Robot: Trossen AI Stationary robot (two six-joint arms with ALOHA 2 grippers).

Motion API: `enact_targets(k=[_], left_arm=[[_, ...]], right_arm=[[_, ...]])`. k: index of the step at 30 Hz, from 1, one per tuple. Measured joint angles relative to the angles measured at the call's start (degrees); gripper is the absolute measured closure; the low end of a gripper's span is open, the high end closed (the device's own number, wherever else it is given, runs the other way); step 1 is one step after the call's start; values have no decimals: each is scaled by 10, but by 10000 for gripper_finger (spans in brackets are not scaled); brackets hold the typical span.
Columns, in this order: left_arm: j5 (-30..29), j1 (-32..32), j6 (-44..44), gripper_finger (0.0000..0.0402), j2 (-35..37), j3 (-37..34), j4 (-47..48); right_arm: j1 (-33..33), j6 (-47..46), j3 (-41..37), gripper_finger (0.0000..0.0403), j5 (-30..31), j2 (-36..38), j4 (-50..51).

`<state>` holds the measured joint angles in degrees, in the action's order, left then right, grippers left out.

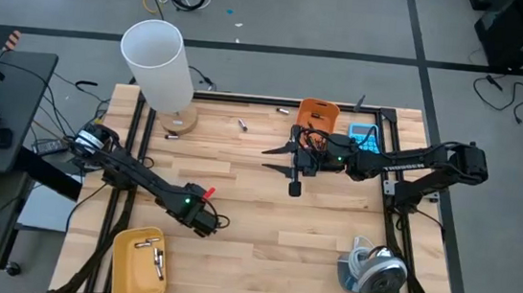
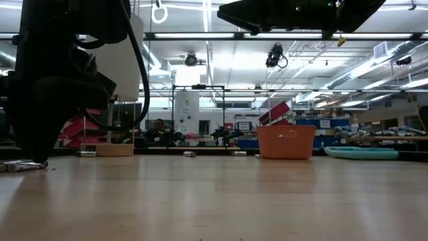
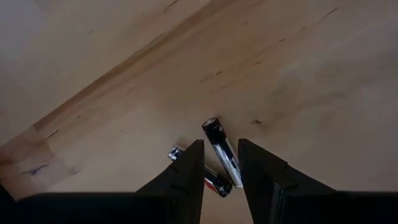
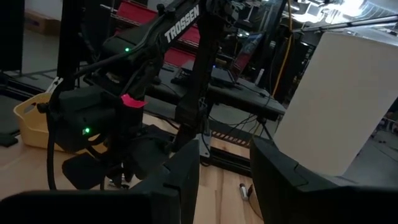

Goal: Sort batteries
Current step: Put the silver battery into the yellow bin

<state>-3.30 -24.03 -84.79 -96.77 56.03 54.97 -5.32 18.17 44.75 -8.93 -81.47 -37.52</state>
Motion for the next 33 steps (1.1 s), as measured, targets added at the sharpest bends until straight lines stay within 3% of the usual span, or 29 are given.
enact_targets(k=[33], left_arm=[[-20, 0, 4, 300, -21, -1, -13]], right_arm=[[0, 0, 0, 275, -2, 0, 3]])
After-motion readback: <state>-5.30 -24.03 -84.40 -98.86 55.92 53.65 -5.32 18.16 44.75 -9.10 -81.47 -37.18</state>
